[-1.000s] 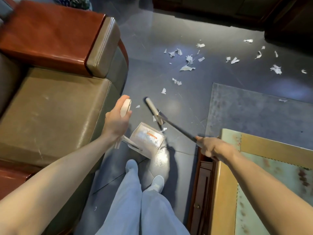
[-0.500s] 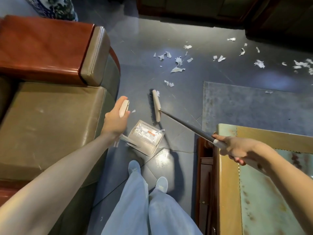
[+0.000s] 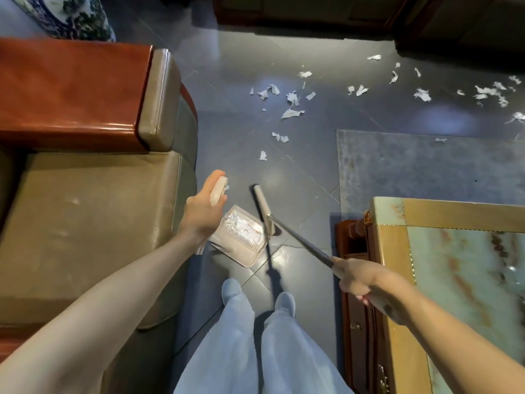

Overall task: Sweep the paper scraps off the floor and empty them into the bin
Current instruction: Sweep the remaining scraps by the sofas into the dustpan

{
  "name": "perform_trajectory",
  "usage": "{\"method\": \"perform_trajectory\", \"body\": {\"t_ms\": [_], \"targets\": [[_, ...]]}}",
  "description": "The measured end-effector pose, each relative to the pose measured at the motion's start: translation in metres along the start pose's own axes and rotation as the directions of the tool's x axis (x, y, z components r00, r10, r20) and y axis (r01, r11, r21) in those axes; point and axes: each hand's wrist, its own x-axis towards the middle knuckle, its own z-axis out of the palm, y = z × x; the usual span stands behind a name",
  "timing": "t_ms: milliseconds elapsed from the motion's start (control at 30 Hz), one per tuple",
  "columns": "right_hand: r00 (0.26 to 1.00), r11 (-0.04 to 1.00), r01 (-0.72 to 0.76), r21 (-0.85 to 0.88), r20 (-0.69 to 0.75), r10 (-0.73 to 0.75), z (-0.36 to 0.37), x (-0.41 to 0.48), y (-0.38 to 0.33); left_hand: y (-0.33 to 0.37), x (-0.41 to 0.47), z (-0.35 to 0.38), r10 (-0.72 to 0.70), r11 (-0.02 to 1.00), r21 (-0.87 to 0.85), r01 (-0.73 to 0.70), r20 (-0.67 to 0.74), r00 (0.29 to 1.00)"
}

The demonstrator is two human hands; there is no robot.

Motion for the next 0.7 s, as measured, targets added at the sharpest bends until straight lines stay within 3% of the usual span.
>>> {"method": "perform_trajectory", "body": {"t_ms": [233, 333, 500, 700], "targets": [[0.999, 0.990, 0.052, 0.134, -0.003, -0.052, -0.039, -0.028, -0.021, -0.022, 0.010, -0.035, 0.011, 1.000, -0.024, -0.013, -0.075, 0.997], [0.994, 0.992, 0.091, 0.088, -0.065, -0.086, -0.060, -0.028, -0.043, -0.031, 0.016, -0.058, -0.013, 0.998, -0.070, 0.005, -0.115, 0.993], [0.975, 0.949, 0.151, 0.277, -0.198, -0.098, -0.086, 0.005, -0.092, -0.042, 0.025, -0.088, -0.049, 0.997, -0.066, 0.040, -0.137, 0.989], [0.950, 0.983, 0.176, 0.047, -0.270, -0.157, -0.097, 0.046, -0.157, -0.052, 0.046, -0.109, -0.082, 0.996, -0.053, 0.074, -0.162, 0.983]]}}
